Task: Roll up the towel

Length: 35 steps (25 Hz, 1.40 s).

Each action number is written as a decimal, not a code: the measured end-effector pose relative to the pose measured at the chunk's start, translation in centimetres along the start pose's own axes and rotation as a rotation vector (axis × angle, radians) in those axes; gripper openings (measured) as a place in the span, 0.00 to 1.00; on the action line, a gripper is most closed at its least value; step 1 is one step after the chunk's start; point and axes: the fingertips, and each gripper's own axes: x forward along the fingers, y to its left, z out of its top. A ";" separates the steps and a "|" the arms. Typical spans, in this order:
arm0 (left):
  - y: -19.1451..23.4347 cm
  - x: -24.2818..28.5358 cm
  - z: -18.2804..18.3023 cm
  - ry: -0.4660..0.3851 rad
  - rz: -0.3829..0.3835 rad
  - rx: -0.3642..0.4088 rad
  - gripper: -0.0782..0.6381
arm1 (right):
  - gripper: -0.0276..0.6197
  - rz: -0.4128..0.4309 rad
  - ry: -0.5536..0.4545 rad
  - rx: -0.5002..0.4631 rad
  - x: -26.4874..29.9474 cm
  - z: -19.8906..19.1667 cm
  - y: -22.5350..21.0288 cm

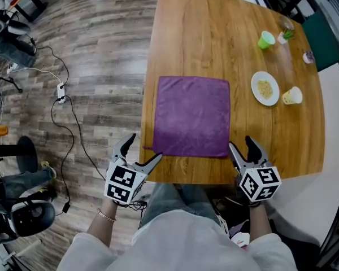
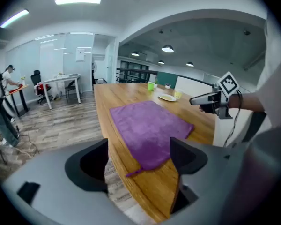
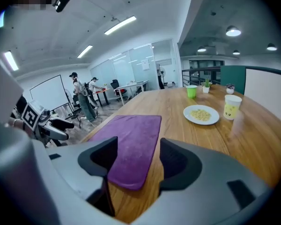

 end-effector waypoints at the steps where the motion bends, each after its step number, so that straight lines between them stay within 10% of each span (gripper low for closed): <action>1: -0.7 -0.1 -0.4 0.024 -0.035 0.048 0.68 | 0.48 0.017 0.023 -0.008 0.0 -0.7 0.1; 15: -5.4 1.2 -5.9 0.351 -0.303 0.528 0.39 | 0.31 0.295 0.292 -0.327 -0.4 -6.7 2.6; 35: -5.4 3.3 -7.2 0.468 -0.362 0.644 0.31 | 0.18 0.488 0.563 -0.799 0.8 -10.6 2.9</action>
